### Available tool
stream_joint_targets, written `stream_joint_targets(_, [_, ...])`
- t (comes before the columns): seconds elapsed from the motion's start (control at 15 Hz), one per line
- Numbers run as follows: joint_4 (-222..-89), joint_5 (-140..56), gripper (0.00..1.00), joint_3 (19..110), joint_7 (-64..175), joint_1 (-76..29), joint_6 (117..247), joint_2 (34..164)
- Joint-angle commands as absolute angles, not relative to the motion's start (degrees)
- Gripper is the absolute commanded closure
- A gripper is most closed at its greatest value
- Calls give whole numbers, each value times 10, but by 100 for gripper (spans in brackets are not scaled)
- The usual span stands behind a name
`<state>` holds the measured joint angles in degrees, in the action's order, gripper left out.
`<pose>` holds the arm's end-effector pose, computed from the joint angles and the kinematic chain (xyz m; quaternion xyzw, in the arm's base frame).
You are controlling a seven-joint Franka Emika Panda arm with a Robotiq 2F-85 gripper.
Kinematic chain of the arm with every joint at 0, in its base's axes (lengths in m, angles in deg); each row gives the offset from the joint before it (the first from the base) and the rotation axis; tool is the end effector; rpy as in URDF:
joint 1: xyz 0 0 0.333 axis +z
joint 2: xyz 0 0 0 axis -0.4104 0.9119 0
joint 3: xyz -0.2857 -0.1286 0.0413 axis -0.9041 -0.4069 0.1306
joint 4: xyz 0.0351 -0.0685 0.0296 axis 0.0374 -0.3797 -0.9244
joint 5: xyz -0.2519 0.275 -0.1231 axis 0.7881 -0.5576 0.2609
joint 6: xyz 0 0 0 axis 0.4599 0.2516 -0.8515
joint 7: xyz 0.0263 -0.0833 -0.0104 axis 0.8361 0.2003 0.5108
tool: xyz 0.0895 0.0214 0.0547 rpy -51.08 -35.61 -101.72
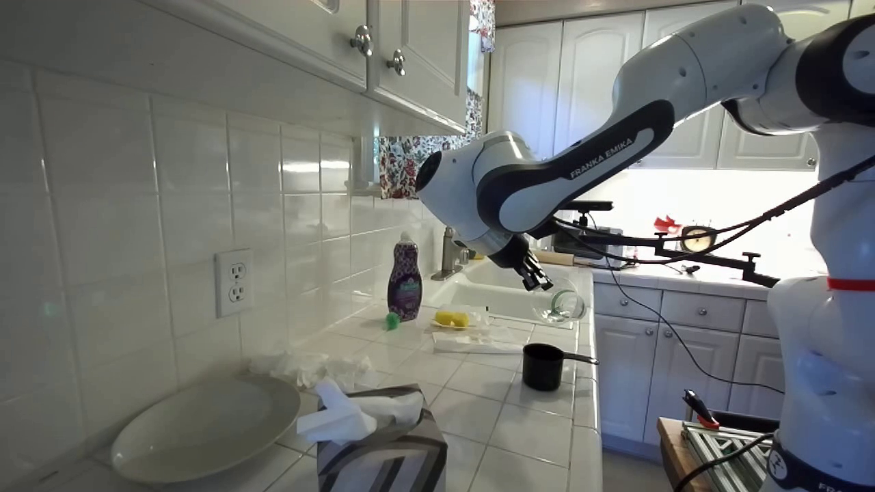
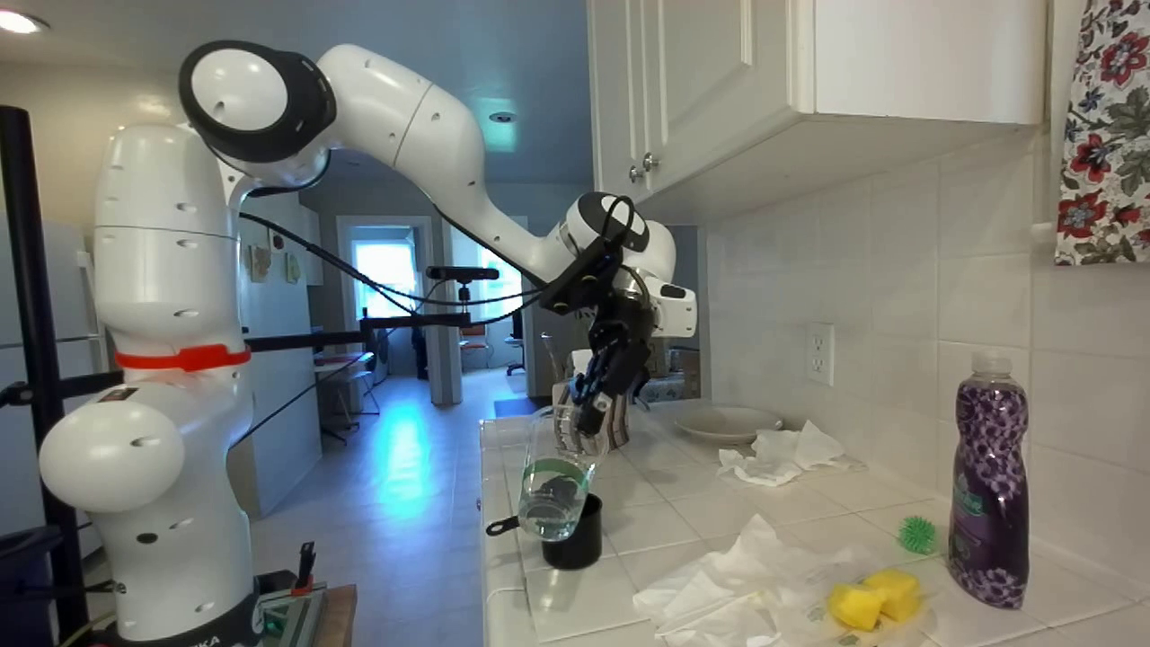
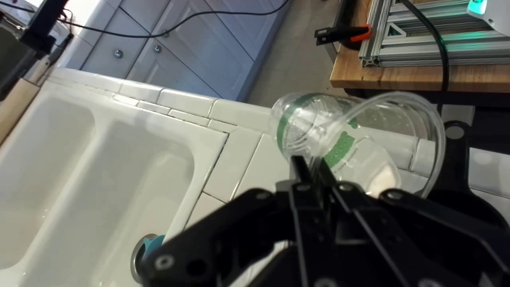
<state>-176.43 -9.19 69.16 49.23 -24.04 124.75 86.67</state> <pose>0.4944 -0.0672 0.4203 0.8944 0.0548 -0.3261 0.3013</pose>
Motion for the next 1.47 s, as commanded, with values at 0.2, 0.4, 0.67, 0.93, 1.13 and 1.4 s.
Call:
stream_joint_targets(0.2, [-1764, -92, 94, 691, 492, -240, 1247, 867])
stream_joint_targets(0.4, [-1760, -90, 98, 691, 493, -240, 1242, 870])
stream_joint_targets(0.67, [-1750, -84, 98, 692, 495, -238, 1232, 880])
stream_joint_targets(0.93, [-1745, -78, 98, 693, 498, -237, 1227, 888])
stream_joint_targets(1.13, [-1742, -72, 98, 692, 500, -237, 1225, 894])
stream_joint_targets(1.4, [-1736, -65, 98, 693, 499, -236, 1220, 907])
